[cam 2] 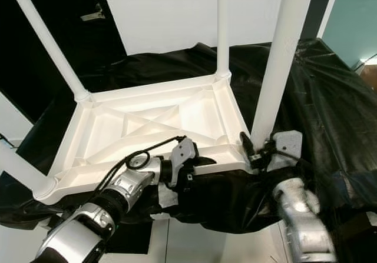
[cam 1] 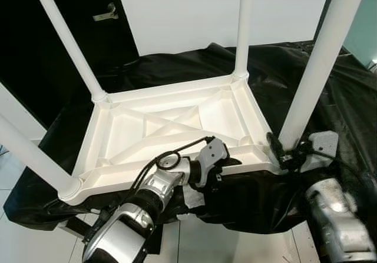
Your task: Building children table
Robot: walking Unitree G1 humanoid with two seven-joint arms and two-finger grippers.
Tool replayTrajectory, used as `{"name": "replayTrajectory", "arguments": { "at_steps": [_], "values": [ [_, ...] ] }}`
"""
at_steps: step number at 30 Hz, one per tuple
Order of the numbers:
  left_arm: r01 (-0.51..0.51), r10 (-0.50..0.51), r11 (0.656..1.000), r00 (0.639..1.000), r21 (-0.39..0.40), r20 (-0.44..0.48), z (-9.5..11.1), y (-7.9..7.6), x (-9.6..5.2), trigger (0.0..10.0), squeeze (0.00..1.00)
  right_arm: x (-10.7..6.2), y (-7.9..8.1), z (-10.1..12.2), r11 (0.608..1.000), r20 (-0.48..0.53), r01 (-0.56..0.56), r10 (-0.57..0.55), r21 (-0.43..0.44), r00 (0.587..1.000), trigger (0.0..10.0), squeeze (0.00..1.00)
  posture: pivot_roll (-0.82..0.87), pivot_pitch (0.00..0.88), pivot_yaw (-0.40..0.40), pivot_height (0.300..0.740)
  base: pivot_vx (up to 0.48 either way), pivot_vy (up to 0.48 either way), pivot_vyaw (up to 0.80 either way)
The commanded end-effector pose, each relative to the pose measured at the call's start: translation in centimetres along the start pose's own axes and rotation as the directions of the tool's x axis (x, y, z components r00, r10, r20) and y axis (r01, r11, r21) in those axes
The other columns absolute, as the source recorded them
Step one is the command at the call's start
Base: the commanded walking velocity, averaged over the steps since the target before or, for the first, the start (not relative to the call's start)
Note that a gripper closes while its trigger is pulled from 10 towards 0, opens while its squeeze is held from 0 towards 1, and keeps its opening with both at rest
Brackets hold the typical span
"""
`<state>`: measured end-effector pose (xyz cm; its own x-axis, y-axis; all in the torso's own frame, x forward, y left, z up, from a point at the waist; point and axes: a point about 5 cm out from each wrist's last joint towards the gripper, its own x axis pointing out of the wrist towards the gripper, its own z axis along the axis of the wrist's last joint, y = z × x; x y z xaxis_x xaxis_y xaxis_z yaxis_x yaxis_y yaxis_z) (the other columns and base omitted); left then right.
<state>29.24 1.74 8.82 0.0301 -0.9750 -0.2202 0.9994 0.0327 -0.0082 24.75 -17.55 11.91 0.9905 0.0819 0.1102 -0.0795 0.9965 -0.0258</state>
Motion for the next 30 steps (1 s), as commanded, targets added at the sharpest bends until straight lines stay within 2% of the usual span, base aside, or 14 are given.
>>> {"name": "replayTrajectory", "arguments": {
  "at_steps": [1, 6, 7, 8, 9, 11, 12, 13, 20, 21, 22, 23, 29, 30],
  "values": [
    [0.147, -0.148, 0.989, 0.988, -0.036, -0.048, -1.0, -1.0, 0.1, 10.0, 0.00, -0.6, 3.5, -2.9, 0.995, -0.116, -0.029, 0.040, 0.093, 0.992, 0.0, 0.00, -0.17, 0.000, 0.114, 0.740, 0.000, 0.000, 0.00],
    [0.147, -0.149, 0.988, 0.988, -0.036, -0.050, -1.1, -1.0, 0.0, 10.0, 0.00, 0.3, 3.6, -1.6, 0.993, 0.004, 0.063, -0.063, 0.103, 0.998, 0.0, 0.00, -0.16, 0.000, 0.116, 0.740, 0.000, 0.000, 0.00],
    [0.147, -0.149, 0.988, 0.988, -0.037, -0.051, -1.1, -1.0, -0.1, 10.0, 0.00, 0.3, 3.6, -1.6, 0.992, 0.010, 0.066, -0.068, 0.105, 0.998, 3.1, 0.00, -0.16, 0.000, 0.117, 0.740, 0.000, 0.000, 0.00],
    [0.147, -0.149, 0.988, 0.988, -0.037, -0.051, -1.1, -1.0, -0.1, 10.0, 0.00, 0.3, 3.6, -1.6, 0.992, 0.010, 0.066, -0.068, 0.105, 0.998, 3.1, 0.00, -0.16, 0.000, 0.117, 0.740, 0.000, 0.000, 0.00],
    [0.147, -0.148, 0.989, 0.988, -0.037, -0.053, -1.2, -1.0, -0.1, 10.0, 0.00, 0.4, 3.7, -1.5, 0.993, 0.011, 0.064, -0.065, 0.102, 0.998, 10.0, 0.00, -0.16, 0.000, 0.117, 0.740, 0.000, 0.000, 0.00],
    [0.146, -0.148, 0.989, 0.988, -0.037, -0.053, -1.2, -1.0, -0.1, 10.0, 0.00, 0.4, 3.7, -1.6, 0.994, 0.006, 0.060, -0.061, 0.093, 0.998, 10.0, 0.00, -0.17, 0.000, 0.116, 0.740, 0.000, 0.000, 0.00],
    [0.145, -0.147, 0.989, 0.988, -0.037, -0.053, -1.2, -0.9, -0.1, 10.0, 0.00, 0.4, 3.6, -1.6, 0.994, 0.001, 0.064, -0.065, 0.087, 0.998, 10.0, 0.35, -0.17, 0.000, 0.114, 0.740, 0.000, 0.000, 0.00],
    [0.144, -0.146, 0.989, 0.988, -0.037, -0.053, -1.1, -0.9, 0.0, 10.0, 0.00, 0.3, 3.6, -1.6, 0.995, 0.001, 0.047, -0.047, 0.087, 0.999, 10.0, 1.00, -0.17, 0.000, 0.112, 0.740, 0.000, 0.000, 0.00],
    [0.145, -0.147, 0.989, 0.988, -0.036, -0.051, -1.1, -1.0, 0.1, 10.0, 0.00, 0.3, 3.5, -1.3, 0.998, 0.021, -0.050, 0.049, 0.036, 0.999, 10.0, 1.00, -0.18, 0.000, 0.111, 0.740, 0.000, 0.000, 0.00],
    [0.146, -0.148, 0.989, 0.988, -0.036, -0.050, -1.2, -1.0, 0.1, 10.0, 0.00, 0.3, 3.3, -1.2, 0.996, 0.027, -0.083, 0.082, 0.019, 0.996, 10.0, 0.35, -0.18, 0.000, 0.110, 0.740, 0.000, 0.000, 0.00],
    [0.146, -0.148, 0.989, 0.988, -0.036, -0.050, -1.2, -1.0, 0.1, 10.0, 0.00, 0.3, 3.3, -1.2, 0.996, 0.027, -0.083, 0.082, 0.019, 0.996, 10.0, 0.35, -0.18, 0.000, 0.110, 0.740, 0.000, 0.000, 0.00],
    [0.148, -0.150, 0.988, 0.987, -0.036, -0.050, -1.2, -1.0, 0.2, 10.0, 0.00, 0.3, 2.8, -1.1, 0.991, 0.027, -0.134, 0.134, -0.001, 0.991, 10.0, 0.00, -0.19, 0.000, 0.109, 0.740, 0.000, 0.000, 0.00],
    [0.150, -0.152, 0.988, 0.987, -0.035, -0.055, -1.2, -1.0, 0.3, 10.0, 0.00, 0.5, 0.7, -0.5, 0.969, 0.002, -0.246, 0.246, -0.028, 0.969, 10.0, 0.00, -0.20, 0.000, 0.110, 0.740, 0.000, 0.000, 0.00],
    [0.150, -0.152, 0.988, 0.987, -0.033, -0.057, -1.2, -1.0, 0.3, 10.0, 0.00, 0.4, -0.1, -0.3, 0.950, -0.022, -0.311, 0.310, -0.037, 0.950, 8.0, 0.00, -0.20, 0.000, 0.110, 0.740, 0.000, 0.000, 0.00]
  ]
}}
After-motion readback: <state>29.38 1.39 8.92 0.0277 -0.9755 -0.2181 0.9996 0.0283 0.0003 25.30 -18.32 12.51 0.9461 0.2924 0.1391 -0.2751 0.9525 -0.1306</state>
